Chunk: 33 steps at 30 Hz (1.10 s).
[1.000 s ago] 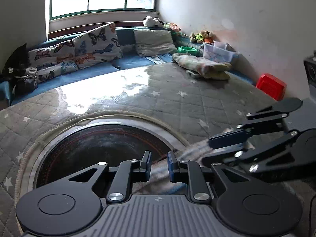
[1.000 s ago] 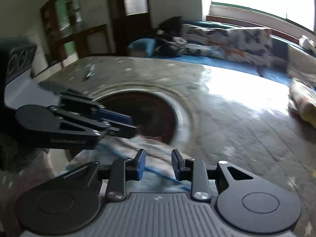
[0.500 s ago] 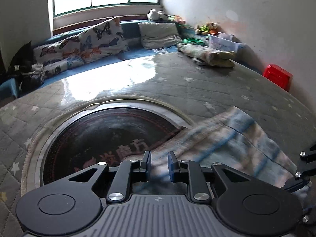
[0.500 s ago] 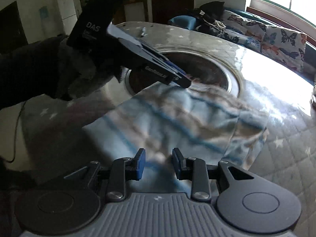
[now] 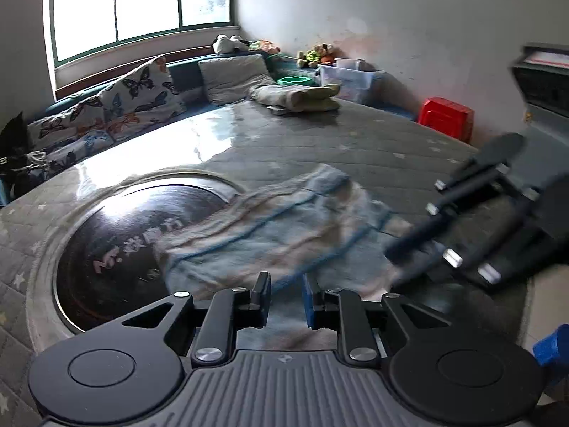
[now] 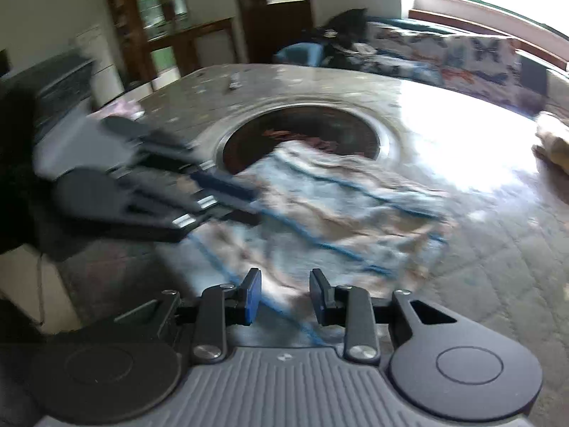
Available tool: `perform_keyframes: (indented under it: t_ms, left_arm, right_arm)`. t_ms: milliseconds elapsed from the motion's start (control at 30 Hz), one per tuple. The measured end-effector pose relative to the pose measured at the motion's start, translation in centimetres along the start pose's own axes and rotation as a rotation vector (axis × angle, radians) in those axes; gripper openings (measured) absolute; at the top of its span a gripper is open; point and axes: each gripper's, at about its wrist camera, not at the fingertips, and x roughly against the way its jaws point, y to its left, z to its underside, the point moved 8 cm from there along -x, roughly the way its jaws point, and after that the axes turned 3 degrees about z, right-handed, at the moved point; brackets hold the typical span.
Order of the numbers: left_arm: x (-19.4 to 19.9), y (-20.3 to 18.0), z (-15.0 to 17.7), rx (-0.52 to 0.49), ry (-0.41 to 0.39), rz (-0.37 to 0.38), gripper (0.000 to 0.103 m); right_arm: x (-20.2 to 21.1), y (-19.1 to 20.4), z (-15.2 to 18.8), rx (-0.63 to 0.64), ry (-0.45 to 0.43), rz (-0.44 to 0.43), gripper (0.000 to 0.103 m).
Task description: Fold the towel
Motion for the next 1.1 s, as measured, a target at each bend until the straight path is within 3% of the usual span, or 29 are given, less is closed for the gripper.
perform_keyframes:
  t_ms: [200,567,933,1100]
  left_arm:
    - [0.3,-3.7,0.2,-0.048,-0.011,0.094,0.021]
    - [-0.2,-7.1,1.7,-0.066,0.034,0.227,0.024]
    - [-1.0,-6.5,1.4,-0.027,0.030,0.237,0.024]
    - [-0.8,-6.8,1.6,-0.019,0.042,0.236,0.028]
  right_arm:
    - [-0.5,-3.4,-1.6,-0.048,-0.049,0.094,0.030]
    - [-6.6,-4.1,-4.7,0.000,-0.037,0.127,0.029]
    - [-8.5,-4.3,-6.6,0.003,-0.040,0.143,0.028]
    - [-9.6,-6.4,-7.0,-0.071,-0.034,0.173,0.029]
